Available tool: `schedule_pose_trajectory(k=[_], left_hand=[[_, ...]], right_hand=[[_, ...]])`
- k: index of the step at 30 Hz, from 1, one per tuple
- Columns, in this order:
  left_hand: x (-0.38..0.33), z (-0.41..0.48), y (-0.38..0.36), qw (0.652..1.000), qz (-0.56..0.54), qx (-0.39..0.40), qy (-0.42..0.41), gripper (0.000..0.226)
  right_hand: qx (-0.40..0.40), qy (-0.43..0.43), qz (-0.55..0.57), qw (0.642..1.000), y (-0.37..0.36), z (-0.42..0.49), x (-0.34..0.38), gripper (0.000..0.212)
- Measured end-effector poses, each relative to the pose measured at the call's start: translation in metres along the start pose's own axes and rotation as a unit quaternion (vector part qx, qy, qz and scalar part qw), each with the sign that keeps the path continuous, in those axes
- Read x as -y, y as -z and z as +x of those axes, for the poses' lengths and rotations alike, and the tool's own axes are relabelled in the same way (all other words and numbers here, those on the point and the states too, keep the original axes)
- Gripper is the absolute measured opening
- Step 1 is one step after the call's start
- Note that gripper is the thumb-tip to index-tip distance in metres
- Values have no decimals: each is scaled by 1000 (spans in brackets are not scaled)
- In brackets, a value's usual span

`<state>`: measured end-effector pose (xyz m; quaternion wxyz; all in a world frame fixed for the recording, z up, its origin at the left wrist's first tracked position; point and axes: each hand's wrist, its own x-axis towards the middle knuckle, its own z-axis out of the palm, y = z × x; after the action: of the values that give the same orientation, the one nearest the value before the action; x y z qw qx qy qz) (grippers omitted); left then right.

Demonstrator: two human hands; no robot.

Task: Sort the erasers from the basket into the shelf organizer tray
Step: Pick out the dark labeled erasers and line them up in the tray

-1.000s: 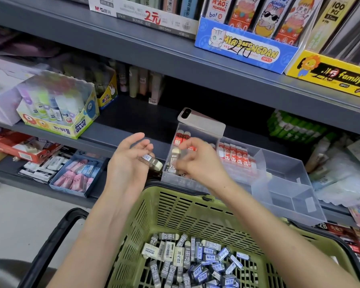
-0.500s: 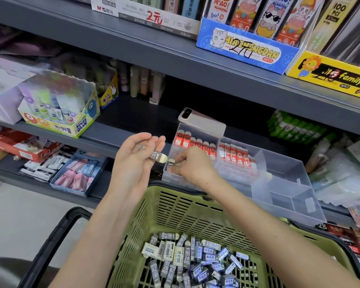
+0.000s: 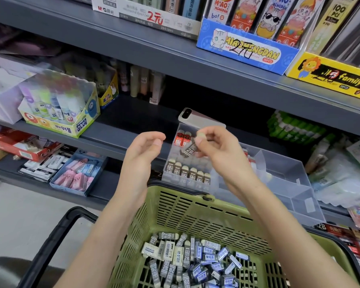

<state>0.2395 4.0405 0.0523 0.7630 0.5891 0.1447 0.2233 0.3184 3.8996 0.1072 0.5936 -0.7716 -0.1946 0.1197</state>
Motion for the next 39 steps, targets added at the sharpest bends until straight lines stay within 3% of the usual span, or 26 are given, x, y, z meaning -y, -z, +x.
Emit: schedule_pose_trajectory(k=[7, 13, 17, 20, 22, 25, 29, 33, 36, 39], left_hand=[[2, -1, -4, 988, 156, -12, 8, 19], [2, -1, -5, 978, 208, 6, 4, 22], [5, 1, -4, 964, 265, 36, 14, 22], [7, 3, -4, 955, 291, 56, 24, 26], [6, 3, -3, 953, 294, 60, 27, 27], [1, 1, -2, 953, 294, 62, 27, 28], [2, -18, 10, 949, 308, 63, 12, 23], [3, -50, 33, 932, 355, 68, -12, 28], [-2, -75, 45, 908, 404, 94, -52, 30], [-7, -97, 53, 893, 435, 99, -62, 38]], right_hand=[[20, -46, -183, 982, -13, 2, -25, 10], [23, -48, -246, 968, -26, 6, -33, 3], [47, -52, -301, 951, -29, 7, -32, 29], [56, -50, -300, 951, -29, 6, -29, 26], [37, -27, -297, 954, -28, -1, -25, 17], [-8, 77, -293, 953, -20, -23, -18, 6], [-30, 172, -181, 968, -2, -78, -28, 11], [54, 66, -200, 976, -3, -129, -86, 11], [146, -23, -367, 918, -10, -145, -143, 28], [228, 24, -414, 881, -21, -156, -181, 30]])
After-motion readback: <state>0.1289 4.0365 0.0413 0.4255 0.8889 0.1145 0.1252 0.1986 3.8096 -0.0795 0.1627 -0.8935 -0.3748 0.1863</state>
